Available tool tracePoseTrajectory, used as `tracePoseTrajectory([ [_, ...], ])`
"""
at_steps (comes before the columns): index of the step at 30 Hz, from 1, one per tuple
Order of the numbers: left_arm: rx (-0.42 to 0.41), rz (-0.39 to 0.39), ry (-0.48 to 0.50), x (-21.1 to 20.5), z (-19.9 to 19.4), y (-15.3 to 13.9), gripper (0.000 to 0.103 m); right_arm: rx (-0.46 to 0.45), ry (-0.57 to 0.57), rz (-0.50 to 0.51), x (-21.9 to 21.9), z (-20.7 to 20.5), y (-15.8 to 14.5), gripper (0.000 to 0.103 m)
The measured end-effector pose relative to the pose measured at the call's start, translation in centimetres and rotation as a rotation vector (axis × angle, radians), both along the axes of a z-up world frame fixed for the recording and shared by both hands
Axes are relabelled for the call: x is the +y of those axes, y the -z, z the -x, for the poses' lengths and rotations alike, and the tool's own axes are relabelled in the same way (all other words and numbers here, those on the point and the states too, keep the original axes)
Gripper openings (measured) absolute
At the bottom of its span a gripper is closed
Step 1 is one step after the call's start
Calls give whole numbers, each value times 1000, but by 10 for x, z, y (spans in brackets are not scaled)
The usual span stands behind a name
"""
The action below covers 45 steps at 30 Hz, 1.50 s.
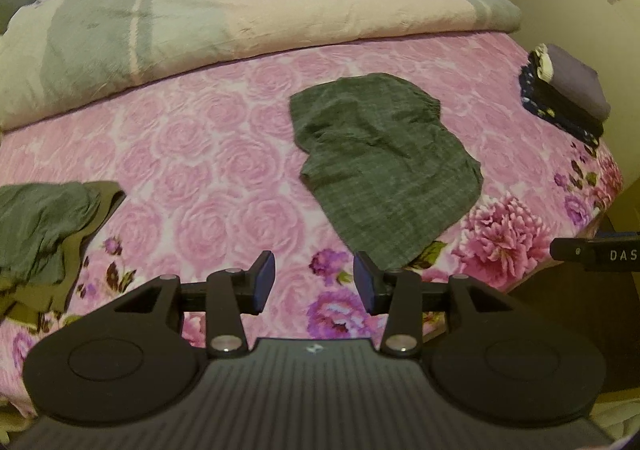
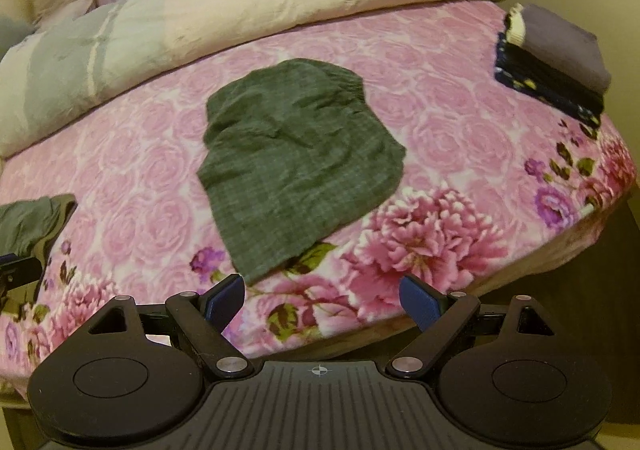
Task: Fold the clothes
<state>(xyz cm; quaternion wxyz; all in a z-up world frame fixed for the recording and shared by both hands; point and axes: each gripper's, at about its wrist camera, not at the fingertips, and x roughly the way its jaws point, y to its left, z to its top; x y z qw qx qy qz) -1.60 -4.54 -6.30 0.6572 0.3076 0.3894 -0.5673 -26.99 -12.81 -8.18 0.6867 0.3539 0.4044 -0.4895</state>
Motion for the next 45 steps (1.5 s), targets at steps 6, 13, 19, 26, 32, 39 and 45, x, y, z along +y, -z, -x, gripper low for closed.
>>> tracePoseTrajectory([
  [6,-8,-30,6,-23,20,7,39,-1,3,-20,-18,17,5,87],
  [13,-16,-64,-28,-59,49,15,39,-7,-19,-49,-58,41,13,87],
  [19,-20,-81,-82,-99,77,21,39,-15,-51,-56,-110,66,14,87],
  [26,4,-85,-186,-129,93,35,39,-33,-84,-67,-176,99,24,87],
  [32,49,-136,-313,-125,93,68,39,-57,-101,-156,-214,130,62,87],
  [39,171,-232,-458,-103,76,117,39,-120,-27,-305,-240,157,119,87],
  [45,373,-231,-620,-88,61,179,39,-178,59,-365,-251,168,162,87],
])
